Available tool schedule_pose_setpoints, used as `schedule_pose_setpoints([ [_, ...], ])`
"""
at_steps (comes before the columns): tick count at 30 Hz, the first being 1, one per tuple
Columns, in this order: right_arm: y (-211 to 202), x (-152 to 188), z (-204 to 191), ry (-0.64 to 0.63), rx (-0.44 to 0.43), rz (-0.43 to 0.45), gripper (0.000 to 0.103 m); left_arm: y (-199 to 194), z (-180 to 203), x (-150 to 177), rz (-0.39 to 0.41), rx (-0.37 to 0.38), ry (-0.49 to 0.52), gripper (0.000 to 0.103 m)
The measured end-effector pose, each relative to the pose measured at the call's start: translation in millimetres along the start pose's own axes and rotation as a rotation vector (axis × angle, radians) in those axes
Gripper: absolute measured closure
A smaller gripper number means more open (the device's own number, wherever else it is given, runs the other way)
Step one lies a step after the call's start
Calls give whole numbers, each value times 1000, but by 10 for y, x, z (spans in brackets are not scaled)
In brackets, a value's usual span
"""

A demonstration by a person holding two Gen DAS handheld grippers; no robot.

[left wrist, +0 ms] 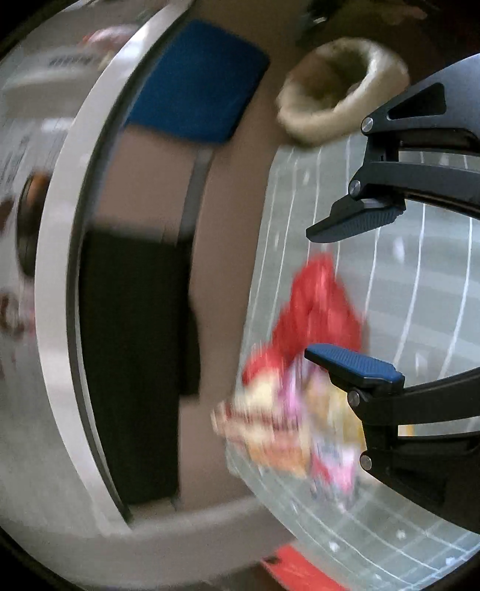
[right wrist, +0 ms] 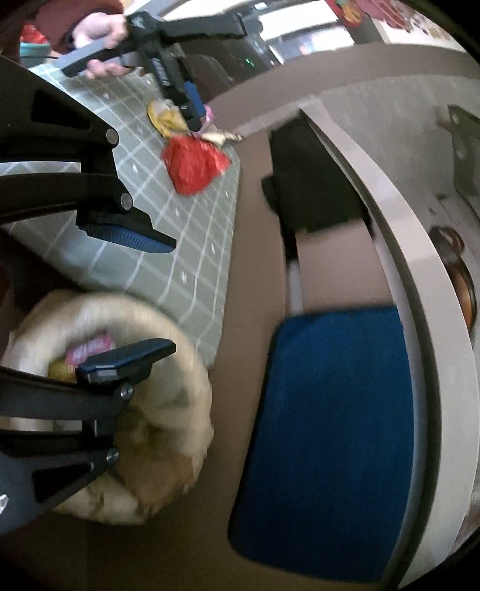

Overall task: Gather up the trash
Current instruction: 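Move both tools back to the trash pile on the table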

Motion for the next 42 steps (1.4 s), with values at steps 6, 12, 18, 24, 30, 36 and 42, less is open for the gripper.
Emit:
schedule_pose_setpoints([
  [6, 345, 88, -516, -51, -87, -69, 56, 162, -1033, 49, -18, -52, -156, 45],
  [12, 615, 179, -819, -124, -105, -138, 57, 780, -1775, 0, -144, -59, -281, 46],
  [18, 849, 233, -972, -152, -115, -186, 57, 1165, -1988, 180, -233, -81, -270, 47],
  [24, 987, 195, -1074, -208, -116, -215, 57, 873, -1649, 404, -254, 12, -160, 47],
  [30, 1151, 71, -1363, -202, -215, -216, 56, 409, -1331, 723, -293, 141, -149, 47],
  [36, 1364, 216, -1840, -279, -326, -278, 56, -62, -1247, 854, -304, 253, -187, 47],
  [42, 1686, 320, -2182, -437, -294, -300, 57, -380, -1298, 780, -202, 187, -83, 47],
])
Point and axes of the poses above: each gripper's, at about its wrist camera, not at the fingertips, and y roughly the way its jaws point, z to its right, x to its underside, the point moved 5 cm from there along y, roughly the way its jaws point, and after that the axes turned 6 degrees about -x, right-handed, at the moved point
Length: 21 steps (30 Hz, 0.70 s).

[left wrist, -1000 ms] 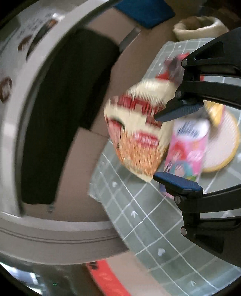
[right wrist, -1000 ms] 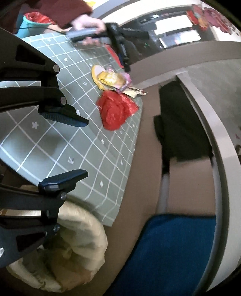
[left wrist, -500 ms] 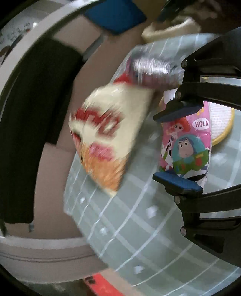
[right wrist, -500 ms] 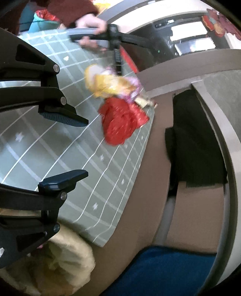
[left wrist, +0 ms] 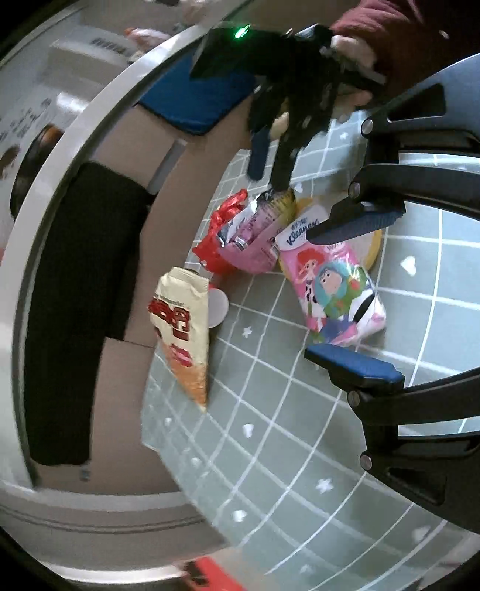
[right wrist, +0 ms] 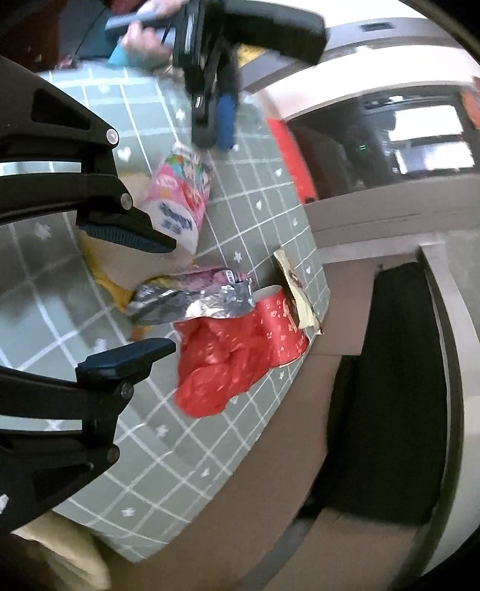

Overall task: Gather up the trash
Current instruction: 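Move both tools back to the trash pile on the table, then grasp the Kleenex tissue pack with the left tool while the right tool grasps the silver wrapper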

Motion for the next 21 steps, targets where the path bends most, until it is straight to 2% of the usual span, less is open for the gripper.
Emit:
schedule_pose_setpoints([
  [4, 304, -50, 61, 18, 7, -38, 57, 125, -23, -68, -31, 86, 6, 47],
  [5, 365, -40, 71, 33, -5, -53, 60, 188, -42, -109, -39, 94, 1, 47],
  [6, 436, -21, 94, 58, -29, -75, 65, 267, -74, -134, -46, 92, -15, 47],
  [7, 459, -6, 112, 75, -47, -87, 82, 303, -111, -154, -50, 90, -31, 47],
  [10, 340, 55, 170, 119, -65, -70, 92, 453, -247, -182, -71, 92, -89, 47],
  [13, 64, 153, 249, 158, -66, -43, 94, 587, -387, -159, -99, 94, -161, 47],
  [17, -331, 375, 383, 204, -52, -11, 94, 624, -415, -23, -152, 173, -254, 47],
  [21, -595, 594, 496, 210, 5, -6, 94, 459, -149, 165, -189, 209, -165, 47],
])
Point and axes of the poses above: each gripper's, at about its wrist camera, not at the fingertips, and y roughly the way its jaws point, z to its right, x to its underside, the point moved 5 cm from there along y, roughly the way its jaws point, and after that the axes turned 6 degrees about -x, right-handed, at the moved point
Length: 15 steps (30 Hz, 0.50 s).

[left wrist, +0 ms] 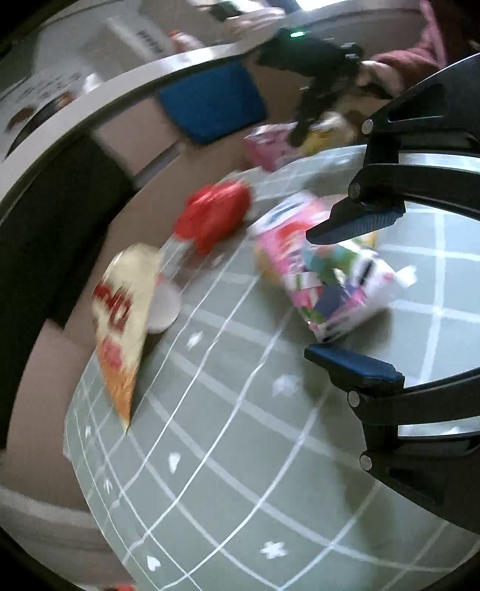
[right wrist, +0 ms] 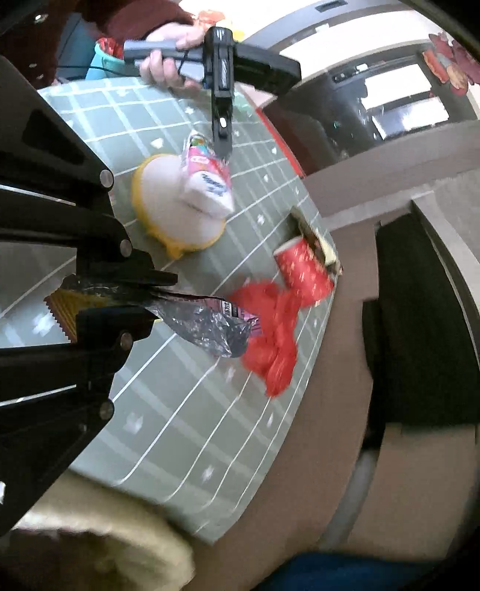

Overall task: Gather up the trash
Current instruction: 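Grasp the Kleenex tissue pack with the left tool while the right tool grasps the silver wrapper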

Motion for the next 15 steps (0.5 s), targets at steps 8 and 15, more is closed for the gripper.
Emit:
schedule_pose_setpoints([
  [8, -197, 257, 183, 65, 13, 19, 94, -225, 628, 220, 135, -245, 317, 47],
  [15, -240, 392, 134, 85, -6, 34, 94, 122, 687, -70, 116, -292, 296, 46],
])
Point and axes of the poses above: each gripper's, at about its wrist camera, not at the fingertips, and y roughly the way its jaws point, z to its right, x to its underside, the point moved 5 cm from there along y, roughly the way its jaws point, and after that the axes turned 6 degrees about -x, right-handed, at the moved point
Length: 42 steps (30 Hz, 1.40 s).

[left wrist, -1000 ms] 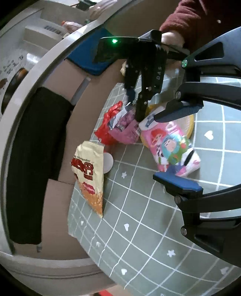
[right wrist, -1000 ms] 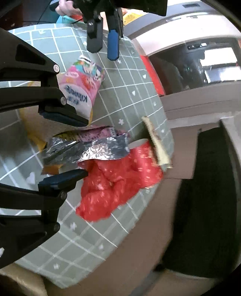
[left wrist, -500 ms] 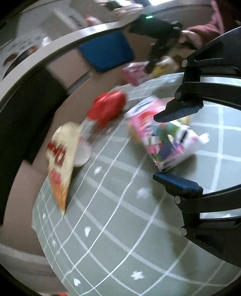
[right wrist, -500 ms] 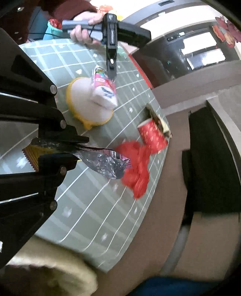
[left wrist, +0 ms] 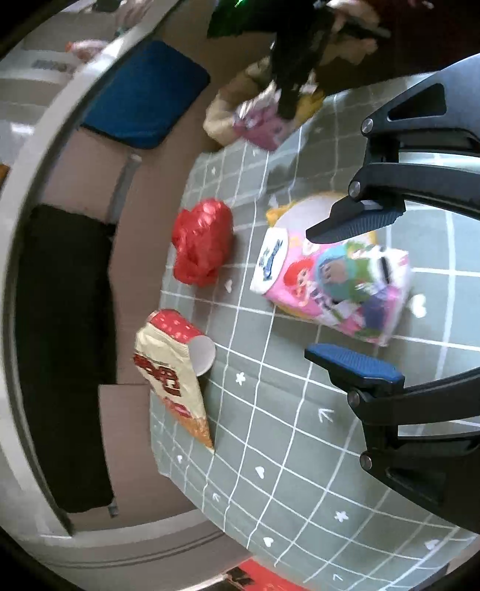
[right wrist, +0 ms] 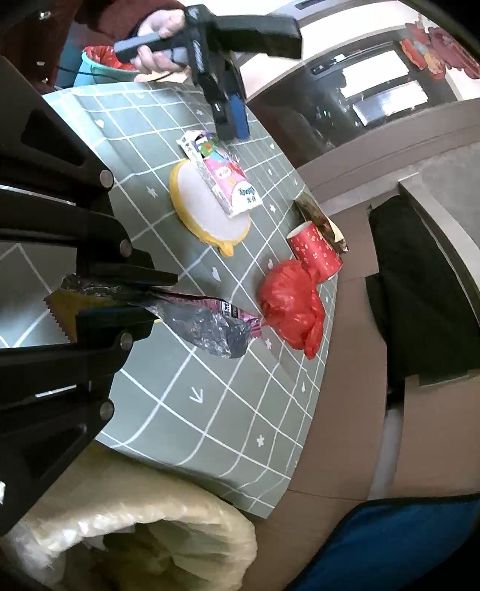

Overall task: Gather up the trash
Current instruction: 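Grasp the Kleenex tissue pack with the left tool while the right tool grasps the silver wrapper, then carry the tissue pack and silver wrapper over the beige bin with both tools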

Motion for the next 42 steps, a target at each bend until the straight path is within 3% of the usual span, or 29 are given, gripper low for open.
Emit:
schedule_pose_setpoints([
  [2, -11, 36, -19, -4, -1, 1, 94, 137, -58, -10, -35, -12, -19, 46],
  [5, -25, 67, -11, 0, -14, 4, 94, 274, -104, 9, -72, 37, -74, 46],
  [14, 31, 117, 50, 35, -31, 4, 93, 317, -142, 67, -147, 90, -201, 46],
  [19, 20, 114, 6, 20, -28, 9, 93, 299, -38, 81, -151, 80, -168, 46],
  [25, -28, 111, 0, 15, -21, 22, 93, 126, 97, 34, -95, 65, -138, 69],
  [28, -57, 106, -1, 12, -18, 29, 93, 17, 235, 18, -55, 23, -81, 74],
  [34, -67, 121, 7, 7, -12, 32, 93, -117, 536, 40, 21, -81, 49, 75],
  [42, -85, 153, 48, 18, -12, 33, 93, -3, 762, 104, -4, -61, 72, 74],
])
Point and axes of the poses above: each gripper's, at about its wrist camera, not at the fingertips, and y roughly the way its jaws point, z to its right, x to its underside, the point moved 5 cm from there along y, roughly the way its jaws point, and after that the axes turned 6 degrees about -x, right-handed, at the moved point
